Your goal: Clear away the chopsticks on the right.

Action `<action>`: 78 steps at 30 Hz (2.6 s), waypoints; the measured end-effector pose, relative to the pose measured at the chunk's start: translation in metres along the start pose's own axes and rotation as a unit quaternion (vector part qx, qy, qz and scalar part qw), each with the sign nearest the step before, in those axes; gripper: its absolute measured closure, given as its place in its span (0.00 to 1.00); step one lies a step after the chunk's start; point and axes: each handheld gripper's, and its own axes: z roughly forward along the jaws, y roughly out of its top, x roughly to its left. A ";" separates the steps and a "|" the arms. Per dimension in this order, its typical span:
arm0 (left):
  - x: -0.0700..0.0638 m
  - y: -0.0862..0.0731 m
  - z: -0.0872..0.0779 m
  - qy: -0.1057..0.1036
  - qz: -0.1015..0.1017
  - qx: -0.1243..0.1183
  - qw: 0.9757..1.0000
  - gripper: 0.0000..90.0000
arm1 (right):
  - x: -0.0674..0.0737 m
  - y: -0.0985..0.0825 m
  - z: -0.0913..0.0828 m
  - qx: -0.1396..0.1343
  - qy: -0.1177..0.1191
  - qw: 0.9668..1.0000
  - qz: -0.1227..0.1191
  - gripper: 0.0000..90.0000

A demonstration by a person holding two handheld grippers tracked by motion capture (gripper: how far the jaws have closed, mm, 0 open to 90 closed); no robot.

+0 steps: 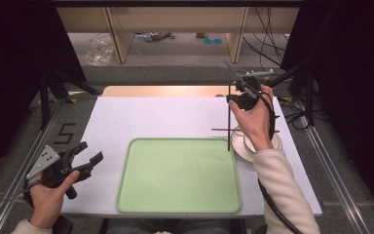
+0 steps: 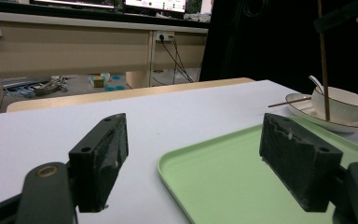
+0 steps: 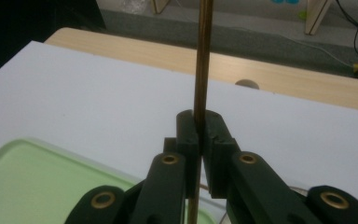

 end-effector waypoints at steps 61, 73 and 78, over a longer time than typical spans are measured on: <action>0.001 0.000 -0.001 -0.005 0.000 -0.005 1.000 0.26 | 0.003 -0.087 0.092 0.365 -0.077 0.912 0.169 0.97; 0.001 0.000 0.000 -0.006 -0.001 -0.005 1.000 0.26 | 0.011 -0.097 0.108 0.378 -0.098 0.907 0.154 0.94; 0.001 0.000 -0.001 -0.006 0.000 -0.004 1.000 0.26 | 0.015 -0.096 0.107 0.358 -0.094 0.918 0.140 0.89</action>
